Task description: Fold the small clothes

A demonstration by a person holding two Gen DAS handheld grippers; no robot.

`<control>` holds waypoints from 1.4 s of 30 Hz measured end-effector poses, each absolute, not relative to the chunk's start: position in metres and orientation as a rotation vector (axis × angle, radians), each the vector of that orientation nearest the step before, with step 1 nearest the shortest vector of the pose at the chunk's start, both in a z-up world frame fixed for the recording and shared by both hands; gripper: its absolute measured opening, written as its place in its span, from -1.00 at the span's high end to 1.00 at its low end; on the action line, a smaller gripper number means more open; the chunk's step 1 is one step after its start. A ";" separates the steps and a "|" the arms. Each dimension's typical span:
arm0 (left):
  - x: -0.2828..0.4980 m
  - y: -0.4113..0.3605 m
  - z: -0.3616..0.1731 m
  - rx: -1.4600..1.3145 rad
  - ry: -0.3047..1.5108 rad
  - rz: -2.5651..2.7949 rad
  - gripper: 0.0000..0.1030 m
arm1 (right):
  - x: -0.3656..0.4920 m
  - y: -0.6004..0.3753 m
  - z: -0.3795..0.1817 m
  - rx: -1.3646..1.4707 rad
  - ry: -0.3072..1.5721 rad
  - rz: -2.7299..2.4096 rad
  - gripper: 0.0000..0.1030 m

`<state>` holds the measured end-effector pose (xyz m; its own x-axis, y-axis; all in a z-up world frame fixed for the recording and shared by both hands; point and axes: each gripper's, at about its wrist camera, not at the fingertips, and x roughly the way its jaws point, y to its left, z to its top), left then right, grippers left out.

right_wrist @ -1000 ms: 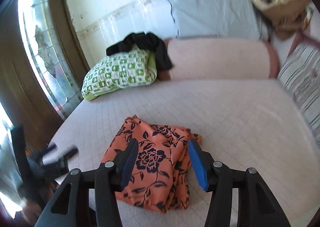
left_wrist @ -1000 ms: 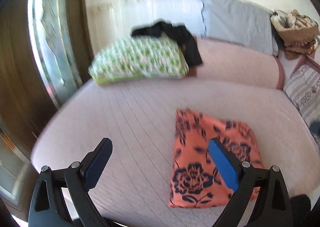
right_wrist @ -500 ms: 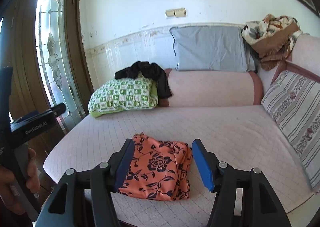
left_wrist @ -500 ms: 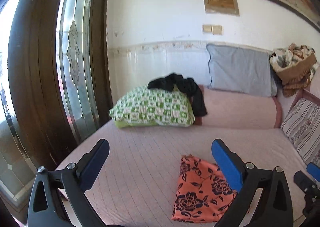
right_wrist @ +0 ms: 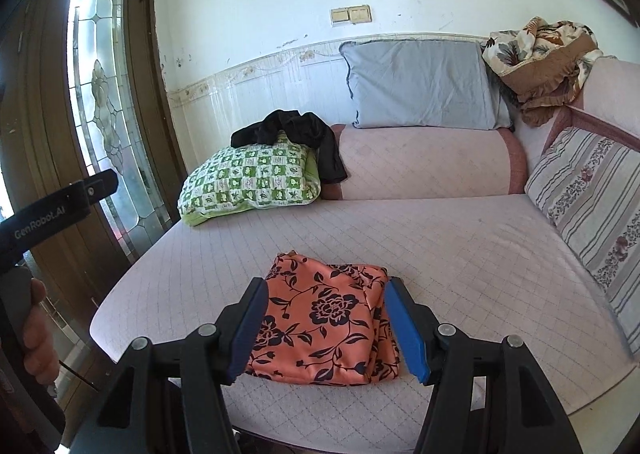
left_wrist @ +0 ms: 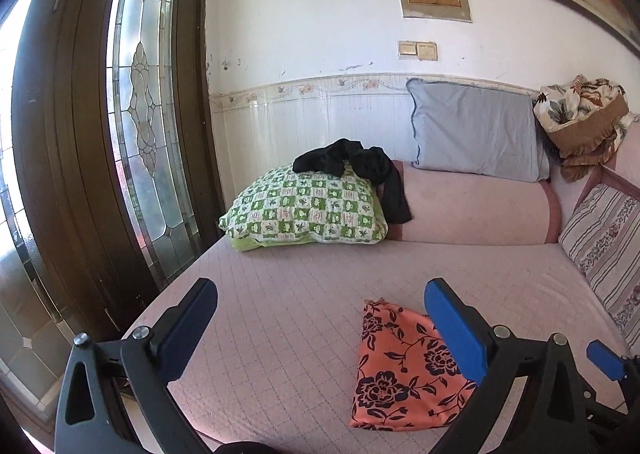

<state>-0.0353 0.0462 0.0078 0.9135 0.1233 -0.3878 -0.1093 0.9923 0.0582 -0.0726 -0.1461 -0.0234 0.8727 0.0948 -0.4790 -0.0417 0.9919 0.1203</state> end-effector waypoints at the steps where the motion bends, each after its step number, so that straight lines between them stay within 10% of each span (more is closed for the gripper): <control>1: -0.035 0.046 0.007 0.035 0.404 0.119 -1.00 | -0.073 -0.146 -0.022 0.103 0.499 0.068 -0.25; 42: 0.022 0.043 -0.032 0.048 0.538 0.097 -1.00 | -0.034 -0.152 -0.052 0.098 0.599 -0.001 -0.25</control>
